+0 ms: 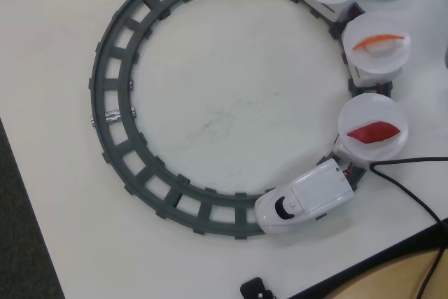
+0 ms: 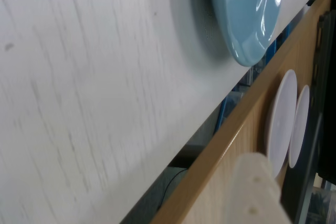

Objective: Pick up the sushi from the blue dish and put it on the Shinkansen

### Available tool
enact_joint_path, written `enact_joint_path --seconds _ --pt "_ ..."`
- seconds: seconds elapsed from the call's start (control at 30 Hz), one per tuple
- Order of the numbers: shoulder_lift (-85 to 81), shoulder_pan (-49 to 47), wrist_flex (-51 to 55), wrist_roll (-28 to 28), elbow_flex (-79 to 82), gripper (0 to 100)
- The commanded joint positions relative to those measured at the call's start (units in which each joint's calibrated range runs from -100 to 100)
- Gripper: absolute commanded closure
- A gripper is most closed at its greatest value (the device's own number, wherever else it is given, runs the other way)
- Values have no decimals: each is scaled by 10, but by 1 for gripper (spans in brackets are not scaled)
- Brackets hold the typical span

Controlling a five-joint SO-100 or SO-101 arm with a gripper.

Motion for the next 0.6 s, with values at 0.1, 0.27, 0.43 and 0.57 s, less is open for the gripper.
enact_joint_path --seconds 0.1,0.27,0.43,0.57 --pt "-17 -21 39 0 0 82" --pt "-17 -21 40 0 0 82" --pt "-10 -23 35 0 -2 82" --pt "-7 -20 38 0 -5 82"
